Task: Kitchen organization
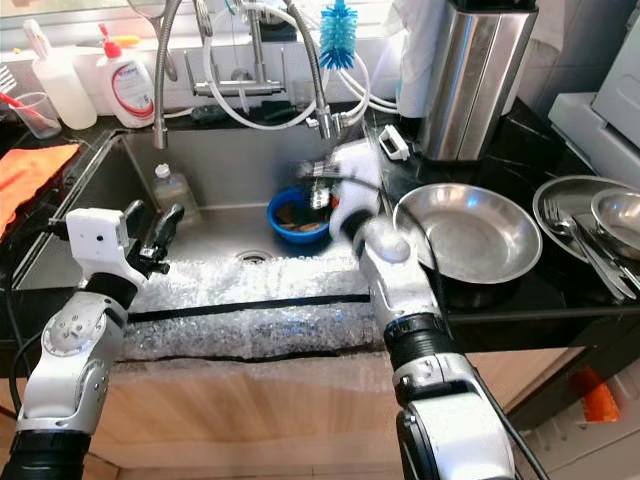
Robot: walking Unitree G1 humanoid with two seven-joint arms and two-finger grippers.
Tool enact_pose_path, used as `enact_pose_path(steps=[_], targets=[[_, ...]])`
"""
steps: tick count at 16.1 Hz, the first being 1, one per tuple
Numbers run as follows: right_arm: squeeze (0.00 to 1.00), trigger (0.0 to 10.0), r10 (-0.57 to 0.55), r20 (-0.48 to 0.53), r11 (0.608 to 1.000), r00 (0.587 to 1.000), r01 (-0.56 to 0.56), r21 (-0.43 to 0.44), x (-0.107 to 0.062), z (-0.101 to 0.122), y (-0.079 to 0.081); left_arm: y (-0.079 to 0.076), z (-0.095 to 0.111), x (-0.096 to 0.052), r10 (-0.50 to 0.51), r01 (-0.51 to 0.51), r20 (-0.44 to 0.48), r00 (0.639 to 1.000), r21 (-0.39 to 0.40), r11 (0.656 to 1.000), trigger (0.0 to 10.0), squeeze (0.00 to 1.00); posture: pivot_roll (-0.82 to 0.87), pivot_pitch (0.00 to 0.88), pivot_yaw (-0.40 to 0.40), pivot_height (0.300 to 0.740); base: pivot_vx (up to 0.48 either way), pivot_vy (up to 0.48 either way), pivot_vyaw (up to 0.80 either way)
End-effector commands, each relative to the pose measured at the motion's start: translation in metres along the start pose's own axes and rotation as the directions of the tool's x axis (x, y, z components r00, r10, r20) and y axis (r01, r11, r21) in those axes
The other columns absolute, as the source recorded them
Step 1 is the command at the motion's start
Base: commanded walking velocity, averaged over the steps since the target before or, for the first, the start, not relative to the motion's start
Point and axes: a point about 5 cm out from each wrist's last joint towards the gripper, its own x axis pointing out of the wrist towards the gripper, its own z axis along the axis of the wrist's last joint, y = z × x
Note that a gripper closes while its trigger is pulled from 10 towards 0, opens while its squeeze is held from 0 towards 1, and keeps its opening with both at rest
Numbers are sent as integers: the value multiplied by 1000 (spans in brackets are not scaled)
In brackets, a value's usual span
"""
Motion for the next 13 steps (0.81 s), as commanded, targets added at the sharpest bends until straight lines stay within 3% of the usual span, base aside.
enact_pose_path(steps=[1,3,4,8,10,13], targets=[[0,10000,-68,125,996,990,74,-46,-5,24,-5,4,11,-1,6,-8,41,999,48,999,10000,0,-81,0,46,740,0,0,0],[0,10000,-113,197,991,974,125,-49,-20,37,-8,8,13,-3,8,-11,45,999,63,998,10000,0,-85,0,48,740,0,0,0],[0,10000,-153,227,982,962,174,-73,-40,41,-13,11,13,-5,13,-16,43,999,71,997,10000,0,-92,0,51,740,0,0,0],[0,10000,-277,215,955,937,293,-48,-81,33,-18,11,11,-7,18,-21,40,999,73,997,10000,0,-102,0,59,740,0,0,0],[0,10000,-294,190,950,937,308,-46,-91,23,-14,10,12,-6,30,-33,49,998,66,997,10000,0,-104,0,63,740,0,0,0],[0,10000,-298,193,952,935,307,-20,-91,23,-8,9,14,-2,34,-36,58,998,46,998,10000,0,-95,0,61,740,0,0,0]])
